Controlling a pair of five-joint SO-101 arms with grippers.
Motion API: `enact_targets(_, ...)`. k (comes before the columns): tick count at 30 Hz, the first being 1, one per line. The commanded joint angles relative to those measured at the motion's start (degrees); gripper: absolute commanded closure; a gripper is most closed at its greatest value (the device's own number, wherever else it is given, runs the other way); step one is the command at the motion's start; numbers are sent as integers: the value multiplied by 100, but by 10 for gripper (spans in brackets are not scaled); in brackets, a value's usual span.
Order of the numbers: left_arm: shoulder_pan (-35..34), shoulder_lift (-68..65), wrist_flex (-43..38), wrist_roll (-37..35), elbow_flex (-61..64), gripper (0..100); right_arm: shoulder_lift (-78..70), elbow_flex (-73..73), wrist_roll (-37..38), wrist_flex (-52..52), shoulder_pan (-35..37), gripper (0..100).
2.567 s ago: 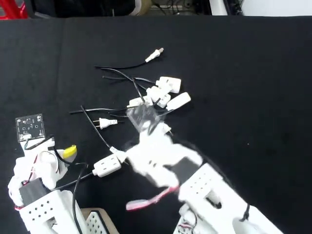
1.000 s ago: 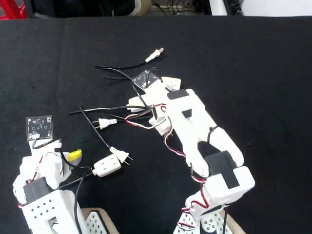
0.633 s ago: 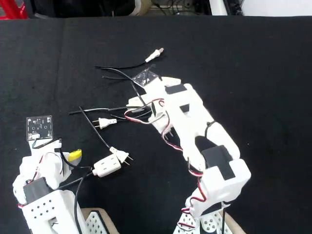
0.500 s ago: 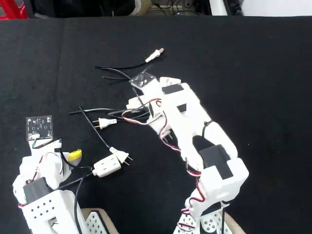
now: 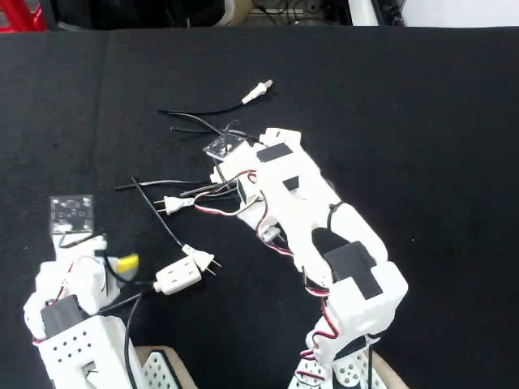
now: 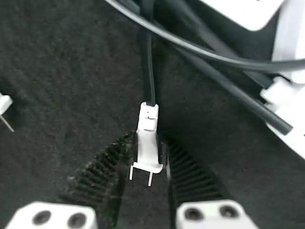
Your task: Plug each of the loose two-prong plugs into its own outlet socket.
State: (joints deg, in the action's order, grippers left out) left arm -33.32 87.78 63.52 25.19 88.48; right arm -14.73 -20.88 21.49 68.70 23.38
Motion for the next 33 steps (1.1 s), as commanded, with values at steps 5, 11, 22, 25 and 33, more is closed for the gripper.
enact_targets(5, 268, 18, -62, 624, 145, 604, -198, -295, -70, 246, 246, 979)
enact_targets(11, 268, 18, -105, 624, 207, 604, -198, -312, -26, 281, 352, 956)
enact_targets(22, 268, 18, -105, 624, 224, 604, -242, -400, -18, 642, 563, 941)
enact_targets(25, 268, 18, -105, 624, 224, 604, -233, -514, -18, 659, 712, 947)
enact_targets(33, 268, 18, -105, 624, 224, 604, -198, -681, -62, 615, 897, 975)
